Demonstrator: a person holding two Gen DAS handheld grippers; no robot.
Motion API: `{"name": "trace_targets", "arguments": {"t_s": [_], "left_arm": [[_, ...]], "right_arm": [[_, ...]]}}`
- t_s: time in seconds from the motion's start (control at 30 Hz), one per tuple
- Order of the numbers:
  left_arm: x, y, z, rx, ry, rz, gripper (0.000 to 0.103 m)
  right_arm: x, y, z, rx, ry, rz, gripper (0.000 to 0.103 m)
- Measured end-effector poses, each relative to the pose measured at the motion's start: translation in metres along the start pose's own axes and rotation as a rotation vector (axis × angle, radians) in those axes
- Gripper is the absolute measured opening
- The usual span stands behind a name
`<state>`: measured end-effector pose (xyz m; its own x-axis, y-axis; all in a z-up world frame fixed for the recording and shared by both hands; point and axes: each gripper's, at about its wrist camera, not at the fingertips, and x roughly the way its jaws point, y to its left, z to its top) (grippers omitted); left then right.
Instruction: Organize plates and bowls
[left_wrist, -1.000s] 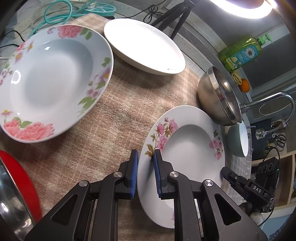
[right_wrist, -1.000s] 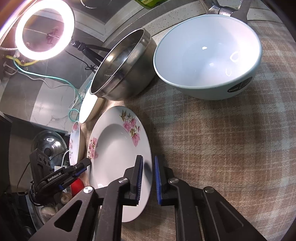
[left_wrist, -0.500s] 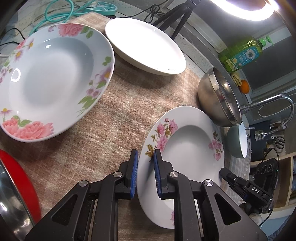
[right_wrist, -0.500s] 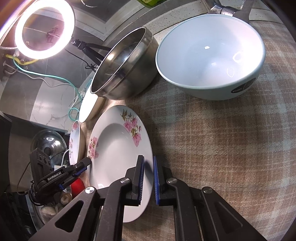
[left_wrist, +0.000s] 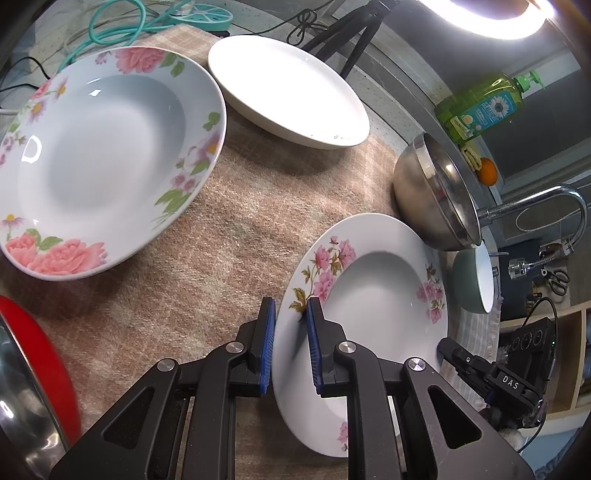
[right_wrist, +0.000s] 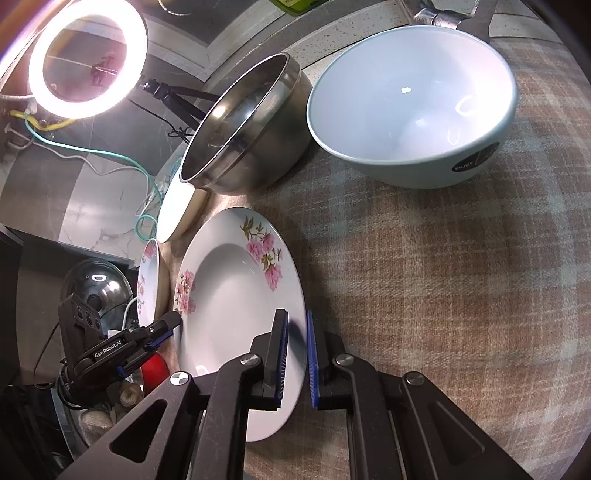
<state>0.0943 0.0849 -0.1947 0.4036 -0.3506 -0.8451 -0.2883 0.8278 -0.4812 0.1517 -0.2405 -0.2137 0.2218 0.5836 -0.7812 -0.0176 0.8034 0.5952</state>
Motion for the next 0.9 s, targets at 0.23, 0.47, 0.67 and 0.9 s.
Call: {"name": "trace_targets", "arguments": {"t_s": [0.23,0.47,0.67,0.9], "left_arm": [[0.000,-0.003,-0.004,0.016,0.006,0.002,0.015],[0.001,-0.007,-0.007,0.030,0.014,0.003,0.015],[0.001,-0.009,-0.011,0.045,0.024,0.000,0.015],[0.000,-0.012,-0.016,0.059,0.035,-0.003,0.015]], "right_arm": [[-0.003,-0.001,-0.006,0.014,-0.006,-0.007,0.009],[-0.006,-0.003,-0.014,0.032,-0.009,-0.011,0.009],[-0.011,-0.006,-0.023,0.054,-0.015,-0.014,0.009],[-0.014,-0.008,-0.030,0.070,-0.022,-0.016,0.009]]}}
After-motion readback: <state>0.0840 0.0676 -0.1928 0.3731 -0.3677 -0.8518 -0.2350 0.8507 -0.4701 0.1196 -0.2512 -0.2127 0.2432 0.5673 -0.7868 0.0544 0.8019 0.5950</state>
